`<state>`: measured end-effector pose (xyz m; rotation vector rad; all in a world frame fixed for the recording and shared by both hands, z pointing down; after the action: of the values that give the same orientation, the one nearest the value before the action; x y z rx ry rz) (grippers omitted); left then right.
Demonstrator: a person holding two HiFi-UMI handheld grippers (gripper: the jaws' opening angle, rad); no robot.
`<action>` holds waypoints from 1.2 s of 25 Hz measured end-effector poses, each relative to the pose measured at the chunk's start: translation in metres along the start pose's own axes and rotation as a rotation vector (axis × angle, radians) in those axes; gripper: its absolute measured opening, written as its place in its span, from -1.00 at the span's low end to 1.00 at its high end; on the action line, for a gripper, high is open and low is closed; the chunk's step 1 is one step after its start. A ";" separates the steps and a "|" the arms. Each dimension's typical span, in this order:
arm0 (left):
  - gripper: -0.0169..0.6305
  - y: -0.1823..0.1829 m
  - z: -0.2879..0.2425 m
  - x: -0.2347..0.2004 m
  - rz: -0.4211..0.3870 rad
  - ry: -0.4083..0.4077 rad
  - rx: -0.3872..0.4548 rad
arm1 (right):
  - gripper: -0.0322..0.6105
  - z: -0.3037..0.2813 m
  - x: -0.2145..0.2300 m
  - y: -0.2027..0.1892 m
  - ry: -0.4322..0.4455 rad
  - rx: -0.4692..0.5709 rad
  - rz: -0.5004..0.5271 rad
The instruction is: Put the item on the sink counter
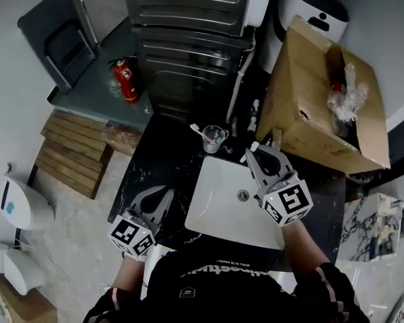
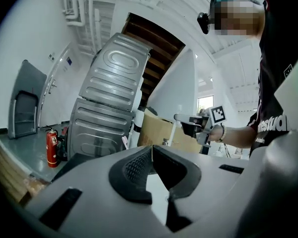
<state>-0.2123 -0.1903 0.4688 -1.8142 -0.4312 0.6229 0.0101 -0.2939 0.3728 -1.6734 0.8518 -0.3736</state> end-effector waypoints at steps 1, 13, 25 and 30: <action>-0.88 -0.001 0.003 -0.002 0.000 0.005 0.000 | -0.76 -0.012 0.001 0.001 0.002 0.015 0.035; -0.88 -0.012 0.027 -0.036 -0.035 0.064 -0.050 | -0.76 -0.132 -0.010 -0.014 0.089 0.023 0.140; -0.88 -0.019 0.039 -0.061 -0.050 0.074 -0.091 | -0.76 -0.189 -0.018 -0.071 0.058 -0.135 0.237; -0.88 -0.026 0.041 -0.067 -0.050 0.086 -0.114 | -0.76 -0.199 -0.032 -0.084 0.064 -0.157 0.339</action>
<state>-0.2897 -0.1895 0.4970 -1.9243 -0.4603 0.4931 -0.1119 -0.4059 0.5146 -1.6274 1.2166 -0.1290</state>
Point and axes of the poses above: the fingertips, and each gripper's own axes: z backward along the fingers, x to its right, y out of its top, the point moved 3 cm from there along z, backward along the fingers, and after that the axes turned 12 degrees about -x, right-handed, at the moved point
